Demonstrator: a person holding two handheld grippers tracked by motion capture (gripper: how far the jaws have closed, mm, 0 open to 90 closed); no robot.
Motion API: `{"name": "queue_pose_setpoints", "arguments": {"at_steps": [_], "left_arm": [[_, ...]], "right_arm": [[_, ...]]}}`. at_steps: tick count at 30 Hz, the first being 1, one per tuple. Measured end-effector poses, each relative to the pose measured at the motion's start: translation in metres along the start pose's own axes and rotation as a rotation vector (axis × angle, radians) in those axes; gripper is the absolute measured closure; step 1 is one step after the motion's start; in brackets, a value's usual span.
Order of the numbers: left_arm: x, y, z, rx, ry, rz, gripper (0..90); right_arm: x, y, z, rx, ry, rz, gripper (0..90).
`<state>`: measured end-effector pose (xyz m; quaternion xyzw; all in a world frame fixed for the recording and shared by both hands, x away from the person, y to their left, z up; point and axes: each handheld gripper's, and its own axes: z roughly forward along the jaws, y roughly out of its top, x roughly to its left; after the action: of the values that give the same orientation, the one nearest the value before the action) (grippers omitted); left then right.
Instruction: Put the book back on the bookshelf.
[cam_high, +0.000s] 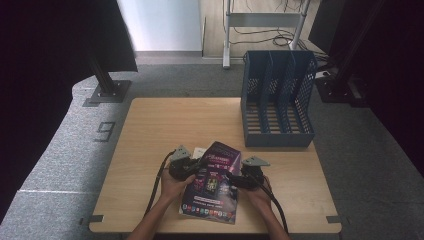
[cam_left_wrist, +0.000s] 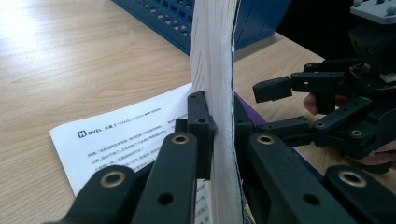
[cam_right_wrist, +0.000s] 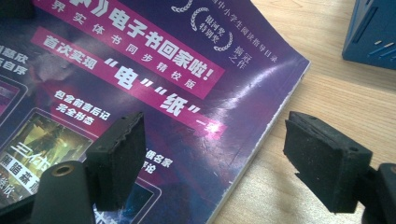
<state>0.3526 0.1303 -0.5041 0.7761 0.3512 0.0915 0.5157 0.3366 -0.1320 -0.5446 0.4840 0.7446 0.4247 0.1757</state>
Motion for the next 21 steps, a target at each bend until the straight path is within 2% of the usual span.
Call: {"name": "queue_pose_setpoints", "arguments": {"at_steps": [6,12,16,21], "left_arm": [[-0.003,0.003,-0.004,-0.023,-0.01,-0.003,84.9],[-0.011,0.01,-0.011,-0.049,-0.019,0.017,84.9],[-0.014,0.013,-0.017,-0.074,-0.037,0.023,84.9],[-0.015,0.014,-0.018,-0.078,-0.038,0.027,85.0]], "right_arm": [[-0.002,0.001,-0.003,-0.012,0.013,0.014,20.6],[-0.001,0.003,-0.006,-0.022,0.026,0.021,20.6],[-0.001,0.004,-0.008,-0.034,0.05,0.026,20.2],[-0.001,0.005,-0.01,-0.041,0.059,0.024,19.8]]}}
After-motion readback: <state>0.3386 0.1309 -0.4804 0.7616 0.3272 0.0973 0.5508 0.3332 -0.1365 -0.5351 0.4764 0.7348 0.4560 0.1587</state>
